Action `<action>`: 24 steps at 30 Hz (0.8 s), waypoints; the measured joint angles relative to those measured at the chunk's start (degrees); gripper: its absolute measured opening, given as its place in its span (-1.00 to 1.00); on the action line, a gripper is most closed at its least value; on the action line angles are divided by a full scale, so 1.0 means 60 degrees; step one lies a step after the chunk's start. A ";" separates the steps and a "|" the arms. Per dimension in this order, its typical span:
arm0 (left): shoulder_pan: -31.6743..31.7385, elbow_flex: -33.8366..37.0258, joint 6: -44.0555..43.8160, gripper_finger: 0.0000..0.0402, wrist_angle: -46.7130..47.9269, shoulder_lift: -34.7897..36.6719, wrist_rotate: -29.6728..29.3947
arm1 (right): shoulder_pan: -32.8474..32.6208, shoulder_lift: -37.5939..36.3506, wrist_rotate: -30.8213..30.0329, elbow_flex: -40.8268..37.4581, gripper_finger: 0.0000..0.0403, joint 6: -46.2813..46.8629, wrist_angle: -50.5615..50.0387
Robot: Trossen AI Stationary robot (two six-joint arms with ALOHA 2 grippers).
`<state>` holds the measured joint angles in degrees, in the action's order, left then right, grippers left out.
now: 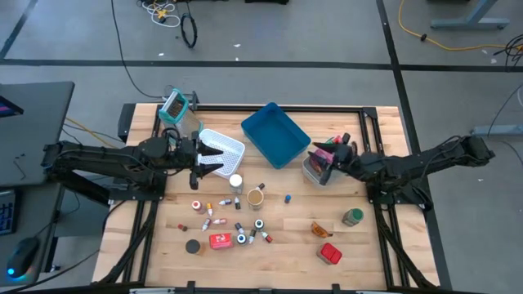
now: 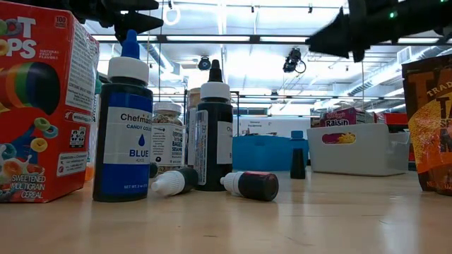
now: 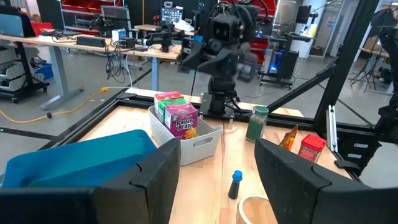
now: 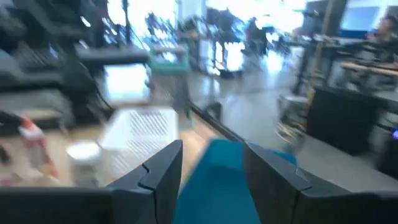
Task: Pick & Place Kitchen Items
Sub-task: Put the red cereal box into the gray bin
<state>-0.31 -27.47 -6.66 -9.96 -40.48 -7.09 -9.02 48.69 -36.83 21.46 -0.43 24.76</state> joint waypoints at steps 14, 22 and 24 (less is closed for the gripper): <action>-0.0051 0.0001 -0.1015 0.07 -0.0036 -0.0014 0.1224 | 0.0000 0.0537 0.1826 0.0002 -0.20 -0.0244 0.2007; -0.1348 -0.0008 -0.1626 0.07 -0.1666 -0.1913 0.2490 | 0.0000 0.1034 0.1820 0.0002 -0.21 -0.0598 0.2818; -0.1614 -0.0012 -0.1531 0.07 -0.1724 -0.2405 0.2471 | 0.0000 0.1078 0.1821 0.0002 -0.21 -0.0600 0.2873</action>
<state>-10.00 -27.54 -15.84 -20.30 -54.91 7.73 -9.02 55.16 -25.91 21.47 -4.03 42.00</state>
